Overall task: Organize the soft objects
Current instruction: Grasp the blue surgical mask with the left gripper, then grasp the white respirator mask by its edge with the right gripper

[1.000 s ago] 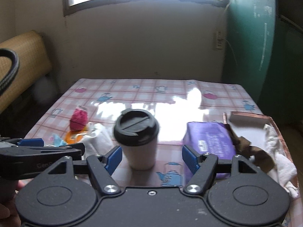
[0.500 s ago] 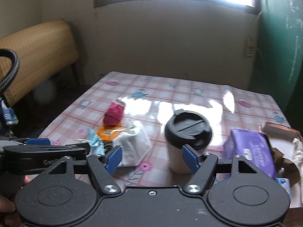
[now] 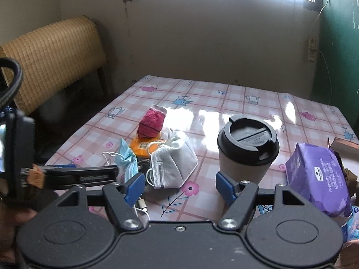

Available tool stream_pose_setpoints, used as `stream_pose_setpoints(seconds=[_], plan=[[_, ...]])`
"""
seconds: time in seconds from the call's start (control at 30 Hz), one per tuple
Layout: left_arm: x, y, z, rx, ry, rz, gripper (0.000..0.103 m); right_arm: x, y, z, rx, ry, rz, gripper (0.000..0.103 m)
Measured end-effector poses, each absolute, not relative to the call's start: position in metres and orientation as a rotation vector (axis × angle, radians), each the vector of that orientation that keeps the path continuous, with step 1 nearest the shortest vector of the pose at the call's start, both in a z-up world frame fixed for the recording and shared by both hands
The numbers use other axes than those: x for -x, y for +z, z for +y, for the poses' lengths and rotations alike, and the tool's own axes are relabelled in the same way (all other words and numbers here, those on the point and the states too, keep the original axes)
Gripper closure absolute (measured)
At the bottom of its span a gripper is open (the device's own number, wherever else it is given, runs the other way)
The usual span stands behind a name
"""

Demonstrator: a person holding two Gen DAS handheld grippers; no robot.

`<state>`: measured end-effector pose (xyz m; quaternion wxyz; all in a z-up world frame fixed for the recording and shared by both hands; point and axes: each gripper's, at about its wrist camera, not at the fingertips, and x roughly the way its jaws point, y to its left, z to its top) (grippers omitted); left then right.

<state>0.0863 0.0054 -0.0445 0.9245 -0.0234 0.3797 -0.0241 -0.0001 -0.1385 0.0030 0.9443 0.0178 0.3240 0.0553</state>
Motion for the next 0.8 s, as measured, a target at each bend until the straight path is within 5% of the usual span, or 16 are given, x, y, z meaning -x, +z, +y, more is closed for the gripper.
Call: stream_pose_setpoints(seconds=[0.33, 0.43, 0.5, 0.53, 0.8], plan=[[-0.125, -0.067, 0.003, 0.059, -0.040, 0.740, 0.019, -0.012, -0.009, -0.136, -0.024, 0.128, 0.684, 0.020], [-0.135, -0.073, 0.001, 0.042, -0.048, 0.742, 0.046, -0.014, -0.012, -0.133, -0.019, 0.138, 0.690, 0.021], [-0.137, -0.075, 0.003, 0.077, -0.088, 0.750, 0.079, -0.014, -0.012, -0.131, -0.014, 0.144, 0.689, 0.021], [-0.135, -0.074, 0.004, 0.073, -0.094, 0.755, 0.086, -0.014, -0.012, -0.130, -0.010, 0.144, 0.687, 0.021], [-0.106, -0.054, 0.022, 0.068, -0.146, 0.728, 0.089, -0.022, -0.019, -0.121, 0.010, 0.176, 0.705, 0.021]])
